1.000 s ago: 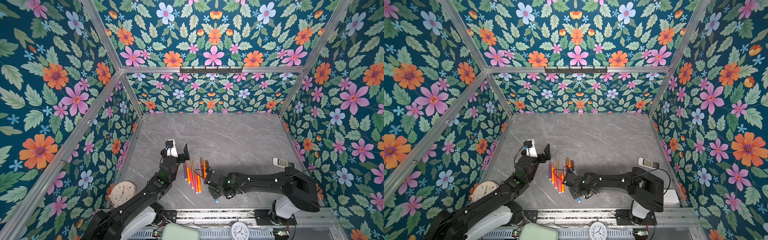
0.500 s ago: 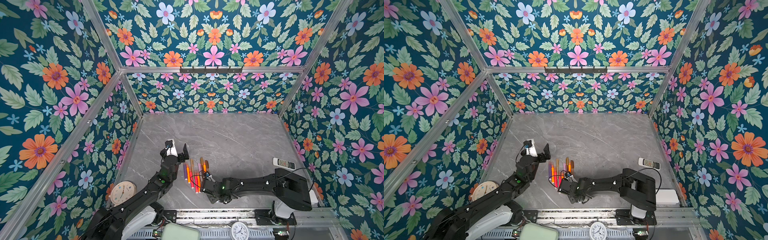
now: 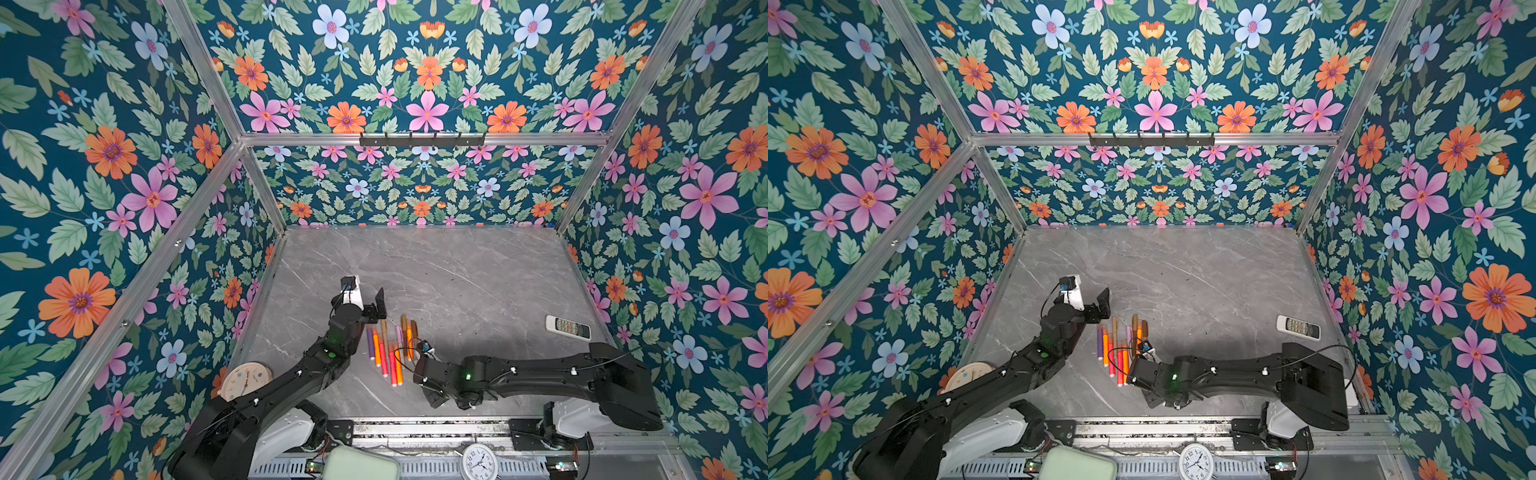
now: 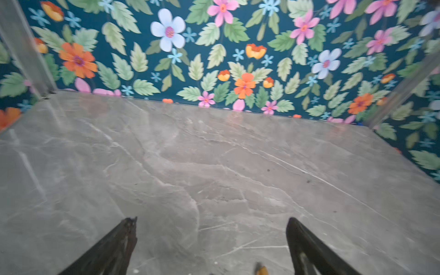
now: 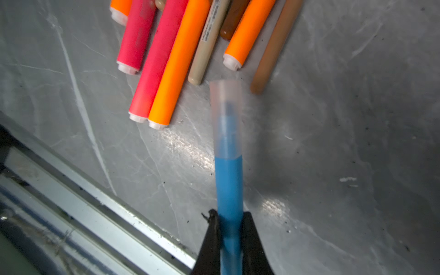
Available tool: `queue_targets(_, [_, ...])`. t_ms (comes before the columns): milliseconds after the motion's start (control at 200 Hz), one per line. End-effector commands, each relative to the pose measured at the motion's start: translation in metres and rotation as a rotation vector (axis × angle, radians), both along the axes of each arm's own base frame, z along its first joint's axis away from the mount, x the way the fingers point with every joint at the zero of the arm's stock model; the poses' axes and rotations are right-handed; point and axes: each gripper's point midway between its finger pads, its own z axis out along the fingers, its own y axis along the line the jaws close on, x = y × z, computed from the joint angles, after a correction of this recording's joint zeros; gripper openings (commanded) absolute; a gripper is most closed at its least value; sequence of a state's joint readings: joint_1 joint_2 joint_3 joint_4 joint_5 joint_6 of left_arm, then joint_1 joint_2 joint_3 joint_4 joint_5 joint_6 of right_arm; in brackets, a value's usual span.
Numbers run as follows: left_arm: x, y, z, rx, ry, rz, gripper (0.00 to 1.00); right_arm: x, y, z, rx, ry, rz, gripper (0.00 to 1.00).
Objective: Open the pen caps
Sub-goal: 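Lift the blue marker toward the left gripper while the left gripper grips its cap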
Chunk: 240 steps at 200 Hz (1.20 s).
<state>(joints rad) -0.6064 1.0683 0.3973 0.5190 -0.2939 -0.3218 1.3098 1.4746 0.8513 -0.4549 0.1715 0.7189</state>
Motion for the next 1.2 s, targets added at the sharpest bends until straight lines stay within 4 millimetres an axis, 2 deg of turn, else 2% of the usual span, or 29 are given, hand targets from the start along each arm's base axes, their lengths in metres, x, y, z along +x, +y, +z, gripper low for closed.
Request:
queue_targets(0, [-0.007, -0.024, 0.001, -0.132, 0.052, -0.116, 1.0, 0.007, -0.012, 0.014, -0.002, -0.07, 0.01, 0.05])
queue_targets(160, [-0.02, -0.053, 0.006, -0.327, 0.168, -0.226, 1.0, 0.024, -0.026, 0.032, 0.062, -0.123, -0.044, 0.04])
queue_targets(360, [-0.04, -0.081, -0.016, -0.456, 0.365, -0.233, 1.0, 0.046, -0.04, 0.039, 0.165, -0.148, -0.118, 0.02])
queue_targets(535, [-0.058, -0.103, -0.015, -0.612, 0.406, -0.326, 1.0, 0.046, -0.044, 0.04, 0.167, -0.154, -0.114, 0.02])
queue_targets(670, [-0.069, -0.123, -0.013, -0.59, 0.446, -0.393, 0.99, 0.042, -0.041, 0.04, 0.202, -0.139, -0.102, 0.02])
queue_targets(975, [-0.087, -0.134, -0.018, -0.591, 0.493, -0.448, 0.9, 0.048, -0.027, 0.042, 0.245, -0.142, -0.1, 0.03])
queue_targets(1195, [-0.095, -0.142, -0.027, -0.578, 0.527, -0.481, 0.8, 0.051, -0.011, 0.059, 0.296, -0.157, -0.067, 0.03])
